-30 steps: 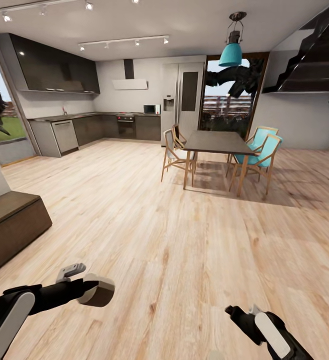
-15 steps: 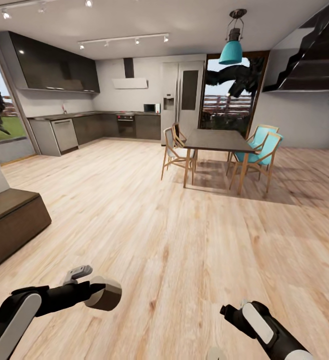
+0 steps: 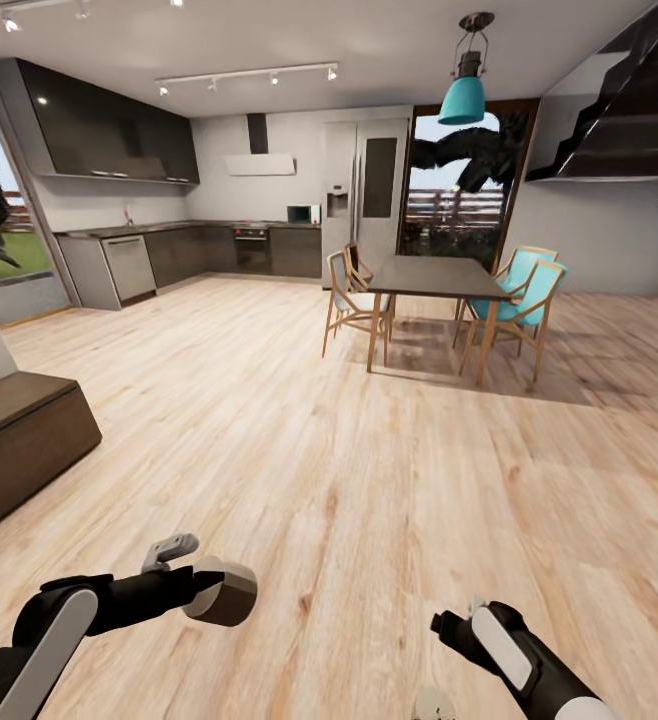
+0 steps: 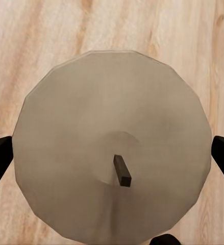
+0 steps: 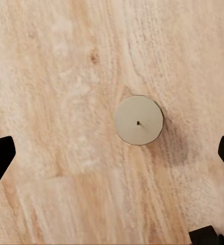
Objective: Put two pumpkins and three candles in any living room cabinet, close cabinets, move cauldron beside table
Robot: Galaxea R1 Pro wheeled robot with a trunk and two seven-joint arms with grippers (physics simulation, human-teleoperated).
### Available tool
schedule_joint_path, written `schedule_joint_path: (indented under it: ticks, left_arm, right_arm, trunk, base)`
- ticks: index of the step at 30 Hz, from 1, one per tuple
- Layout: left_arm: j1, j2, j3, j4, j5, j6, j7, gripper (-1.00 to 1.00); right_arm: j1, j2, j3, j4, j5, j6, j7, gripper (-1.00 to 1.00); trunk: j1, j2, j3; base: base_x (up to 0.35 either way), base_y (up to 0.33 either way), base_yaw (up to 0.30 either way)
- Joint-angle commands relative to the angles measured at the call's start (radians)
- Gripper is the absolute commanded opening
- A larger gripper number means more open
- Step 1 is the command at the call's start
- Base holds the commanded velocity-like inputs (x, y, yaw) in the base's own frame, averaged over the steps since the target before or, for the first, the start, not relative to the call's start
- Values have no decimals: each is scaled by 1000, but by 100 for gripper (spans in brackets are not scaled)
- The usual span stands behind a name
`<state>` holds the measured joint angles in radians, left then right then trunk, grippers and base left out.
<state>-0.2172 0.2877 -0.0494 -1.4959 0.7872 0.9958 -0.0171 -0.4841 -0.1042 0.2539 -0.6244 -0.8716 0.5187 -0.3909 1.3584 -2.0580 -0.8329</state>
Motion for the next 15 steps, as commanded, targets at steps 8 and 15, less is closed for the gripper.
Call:
schedule_joint_path:
  ticks: [8, 15]
  left_arm:
    - [-1, 9, 4, -1, 86, 4, -4, -100]
    - [-1, 51, -3, -1, 222, 4, -3, -100]
  right_arm:
    - [-1, -2, 7, -1, 22, -12, -5, 100]
    - [-1, -2, 7, -2, 23, -12, -5, 100]
  trunk:
    - [31, -57, -26]
    - [57, -106, -48]
  base:
    - [0, 0, 0]
    - [0, 0, 0]
